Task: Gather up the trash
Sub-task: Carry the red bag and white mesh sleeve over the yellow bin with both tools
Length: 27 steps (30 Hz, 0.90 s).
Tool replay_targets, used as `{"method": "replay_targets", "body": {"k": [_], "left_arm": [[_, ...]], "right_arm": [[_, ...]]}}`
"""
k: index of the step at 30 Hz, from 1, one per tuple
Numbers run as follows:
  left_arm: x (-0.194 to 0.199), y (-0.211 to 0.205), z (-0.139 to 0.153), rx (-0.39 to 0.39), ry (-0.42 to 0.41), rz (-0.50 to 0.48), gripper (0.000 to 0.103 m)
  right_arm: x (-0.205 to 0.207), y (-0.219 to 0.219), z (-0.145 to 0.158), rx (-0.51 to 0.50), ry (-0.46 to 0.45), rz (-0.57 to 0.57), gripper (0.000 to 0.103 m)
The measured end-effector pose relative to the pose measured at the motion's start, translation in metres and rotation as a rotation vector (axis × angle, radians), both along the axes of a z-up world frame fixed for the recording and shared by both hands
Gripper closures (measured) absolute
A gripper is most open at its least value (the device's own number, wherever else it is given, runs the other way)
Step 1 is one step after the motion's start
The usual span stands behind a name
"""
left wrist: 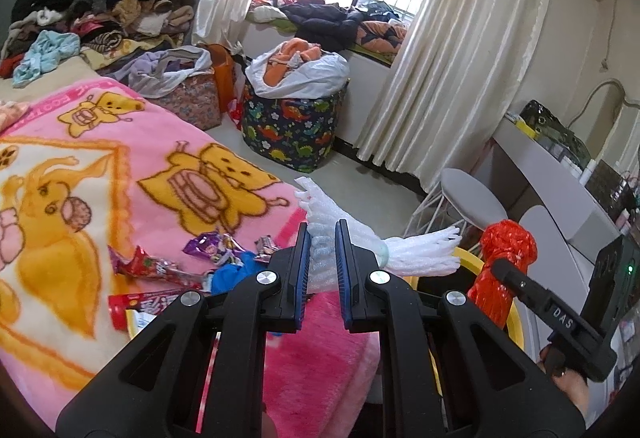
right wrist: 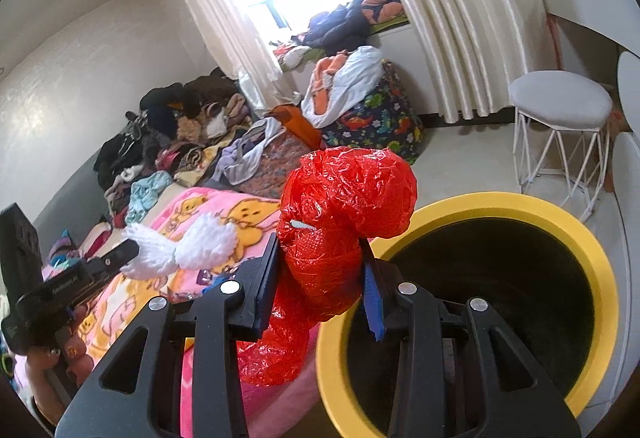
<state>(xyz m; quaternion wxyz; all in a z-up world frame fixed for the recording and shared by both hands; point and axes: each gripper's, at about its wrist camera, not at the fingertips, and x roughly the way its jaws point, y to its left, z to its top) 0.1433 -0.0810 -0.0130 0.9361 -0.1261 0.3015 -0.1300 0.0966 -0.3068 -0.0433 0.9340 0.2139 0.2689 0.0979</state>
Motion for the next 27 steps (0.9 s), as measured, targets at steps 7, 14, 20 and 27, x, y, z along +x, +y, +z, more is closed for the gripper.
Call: {"method": "replay_targets", "body": {"k": [7,14,20,27], "left_arm": [[-0.001,-0.021,-0.003,0.021,0.003,-0.043,0.095],[-0.006,-0.045,-0.008,0.062,-0.007,-0.089,0.095],[-0.007,-0.067,-0.015,0.096,-0.003,-0.133,0.095],[-0.011,-0.093,-0.025,0.141,-0.005,-0.194,0.095]], "right_arm": [[-0.002,-0.022,-0.006,0.027,0.012,-0.059,0.068],[-0.008,-0.044,-0.012,0.062,0.024,-0.117,0.068],[-0.011,-0.061,-0.017,0.081,0.036,-0.161,0.068],[-0.014,-0.08,-0.027,0.089,0.061,-0.218,0.068]]}}
